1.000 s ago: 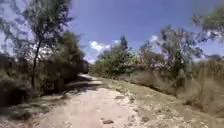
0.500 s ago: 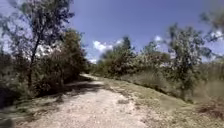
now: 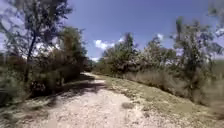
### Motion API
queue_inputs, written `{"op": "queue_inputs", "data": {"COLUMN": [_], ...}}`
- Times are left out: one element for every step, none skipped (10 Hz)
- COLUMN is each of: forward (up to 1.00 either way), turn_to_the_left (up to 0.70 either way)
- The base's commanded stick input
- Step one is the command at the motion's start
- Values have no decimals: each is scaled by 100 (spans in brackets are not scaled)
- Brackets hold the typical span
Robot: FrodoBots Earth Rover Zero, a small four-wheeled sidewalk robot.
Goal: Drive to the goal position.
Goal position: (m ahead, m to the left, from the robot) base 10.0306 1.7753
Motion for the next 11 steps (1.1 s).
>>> {"op": "queue_inputs", "data": {"forward": [70,70,70,70,70,70,70,70,70,70,70], "turn_to_the_left": [0,0,0,0,0,0,0,0,0,0,0]}}
